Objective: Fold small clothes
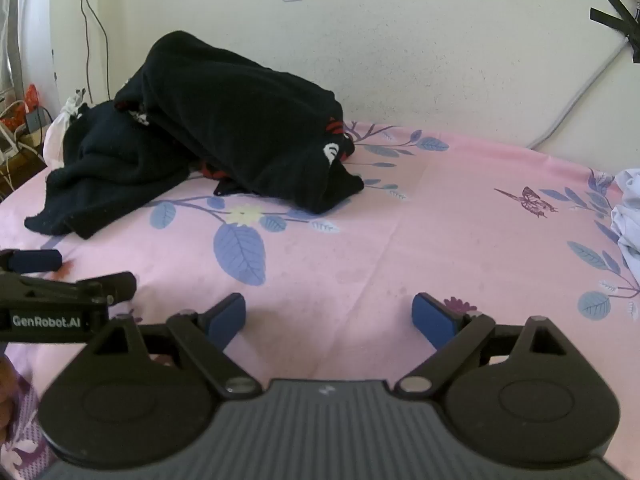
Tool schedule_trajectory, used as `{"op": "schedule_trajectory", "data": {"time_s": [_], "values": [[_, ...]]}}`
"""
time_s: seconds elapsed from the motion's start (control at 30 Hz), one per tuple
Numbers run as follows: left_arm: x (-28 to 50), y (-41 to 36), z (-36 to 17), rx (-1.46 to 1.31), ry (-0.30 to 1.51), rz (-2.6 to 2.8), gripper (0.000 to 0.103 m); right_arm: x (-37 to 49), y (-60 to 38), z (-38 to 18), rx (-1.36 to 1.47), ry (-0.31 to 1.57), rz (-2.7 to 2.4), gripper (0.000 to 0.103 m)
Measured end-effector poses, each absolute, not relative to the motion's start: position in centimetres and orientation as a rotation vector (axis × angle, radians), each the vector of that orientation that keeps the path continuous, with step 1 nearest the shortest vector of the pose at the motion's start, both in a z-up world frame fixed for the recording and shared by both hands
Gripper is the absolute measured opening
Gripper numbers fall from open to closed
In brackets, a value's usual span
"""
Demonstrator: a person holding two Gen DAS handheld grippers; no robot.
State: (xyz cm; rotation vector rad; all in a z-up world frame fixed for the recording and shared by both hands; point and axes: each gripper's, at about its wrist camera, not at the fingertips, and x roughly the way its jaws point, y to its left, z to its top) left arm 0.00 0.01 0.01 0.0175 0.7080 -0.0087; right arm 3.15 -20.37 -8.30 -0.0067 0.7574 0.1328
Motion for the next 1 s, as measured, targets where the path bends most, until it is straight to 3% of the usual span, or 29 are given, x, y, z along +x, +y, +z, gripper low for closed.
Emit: {"op": "schedule_trajectory", "data": {"time_s": [0.7,1.0], "values": [[-1.4,0.5,0.2,0.03,0.696,-0.054,0.103,3.1,-20.3,-8.3,-0.013,0.76,0.13,0.088],[-2.9,3.8,1.9,0.091,0.495,0.006,0.1,3.1,-20.6,-8.3,-0.001,0.752,0.138,0.085]]}}
